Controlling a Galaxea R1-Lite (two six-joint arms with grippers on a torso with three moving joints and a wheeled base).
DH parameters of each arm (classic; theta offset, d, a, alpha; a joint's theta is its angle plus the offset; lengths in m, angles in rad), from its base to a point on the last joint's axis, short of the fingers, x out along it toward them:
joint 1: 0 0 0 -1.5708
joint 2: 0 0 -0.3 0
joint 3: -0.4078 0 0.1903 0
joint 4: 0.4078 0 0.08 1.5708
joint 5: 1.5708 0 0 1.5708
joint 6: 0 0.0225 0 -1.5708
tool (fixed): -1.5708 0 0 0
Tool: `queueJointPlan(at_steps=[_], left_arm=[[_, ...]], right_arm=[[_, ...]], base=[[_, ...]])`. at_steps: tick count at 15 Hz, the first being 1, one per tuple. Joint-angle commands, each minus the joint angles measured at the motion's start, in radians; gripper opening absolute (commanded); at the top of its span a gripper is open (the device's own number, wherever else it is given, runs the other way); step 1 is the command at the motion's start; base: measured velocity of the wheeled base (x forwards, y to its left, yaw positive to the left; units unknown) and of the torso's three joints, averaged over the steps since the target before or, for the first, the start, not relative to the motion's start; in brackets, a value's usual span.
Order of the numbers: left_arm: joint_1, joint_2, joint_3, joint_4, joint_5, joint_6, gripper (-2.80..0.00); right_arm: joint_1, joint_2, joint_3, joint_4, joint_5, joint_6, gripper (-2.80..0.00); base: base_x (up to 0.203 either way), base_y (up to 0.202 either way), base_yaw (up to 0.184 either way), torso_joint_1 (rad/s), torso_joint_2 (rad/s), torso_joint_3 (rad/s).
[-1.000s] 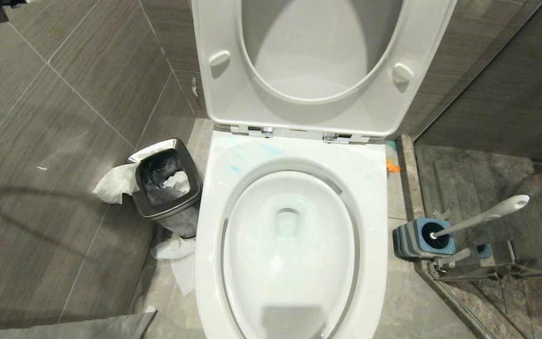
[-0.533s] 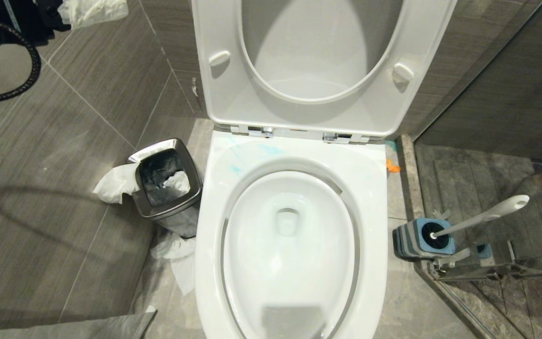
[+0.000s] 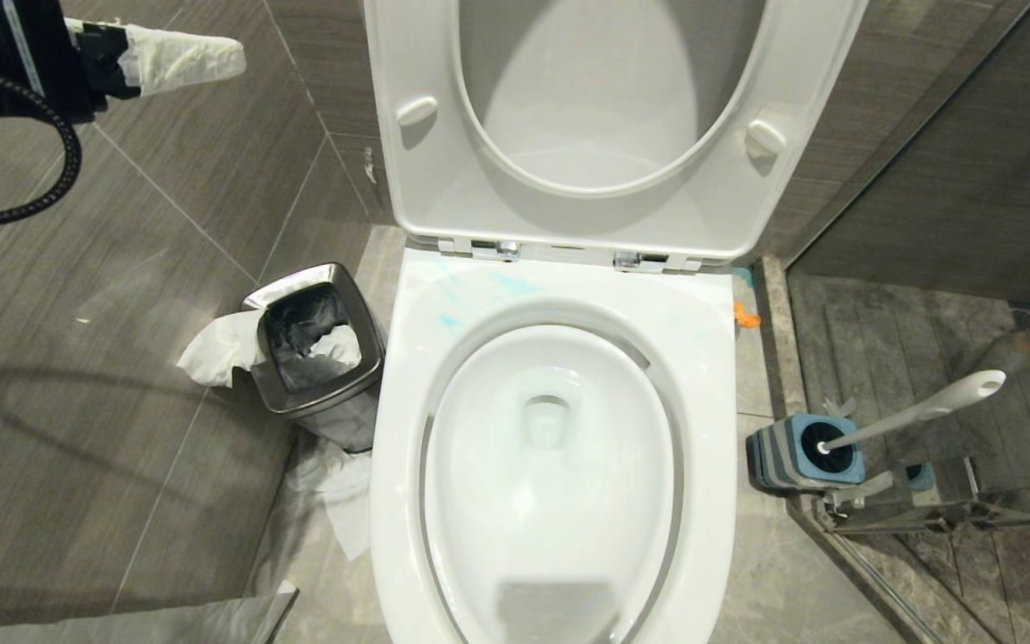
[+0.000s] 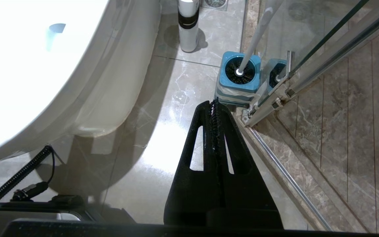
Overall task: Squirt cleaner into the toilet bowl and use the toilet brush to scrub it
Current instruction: Pour in the cleaning agent
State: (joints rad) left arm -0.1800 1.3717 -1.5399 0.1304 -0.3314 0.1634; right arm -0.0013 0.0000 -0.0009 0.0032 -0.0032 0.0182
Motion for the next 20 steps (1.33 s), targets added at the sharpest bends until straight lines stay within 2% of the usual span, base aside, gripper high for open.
queueJointPlan(at_steps=[1,6,10,11,14,16,20], left_arm=[[-0.016,-0.022,0.005,0.008,0.025,0.001,0.00],[-0.024,-0.058,0.051,0.001,0.073,-0.001,0.00],[-0.029,-0.089,0.085,-0.001,0.080,-0.002,0.00],[-0.030,-0.097,0.087,-0.002,0.080,-0.007,-2.80],[-0.030,-0.113,0.086,0.000,0.084,-0.007,-2.80],[-0.036,-0.127,0.074,-0.001,0.115,-0.005,-2.80],[-0.107,-0.152,-0.028,0.007,0.204,-0.008,-2.80]], right_arm=[[0.000,0.001,-0.001,0.000,0.000,0.000,-2.80],[0.000,0.002,-0.001,0.000,0.000,0.000,-2.80],[0.001,0.002,-0.001,0.000,0.000,0.000,-2.80],[0.000,0.000,0.001,0.000,0.000,0.000,-2.80],[0.000,0.001,-0.001,0.000,0.000,0.000,-2.80],[0.000,0.000,-0.001,0.000,0.000,0.000,-2.80],[0.001,0.001,0.000,0.000,0.000,0.000,-2.80]], base=[[0.000,0.000,0.000,0.000,0.00,0.000],[0.000,0.000,0.000,0.000,0.00,0.000],[0.000,0.000,0.000,0.000,0.00,0.000],[0.000,0.000,0.000,0.000,0.00,0.000],[0.000,0.000,0.000,0.000,0.00,0.000],[0.000,0.000,0.000,0.000,0.00,0.000],[0.000,0.000,0.000,0.000,0.00,0.000]])
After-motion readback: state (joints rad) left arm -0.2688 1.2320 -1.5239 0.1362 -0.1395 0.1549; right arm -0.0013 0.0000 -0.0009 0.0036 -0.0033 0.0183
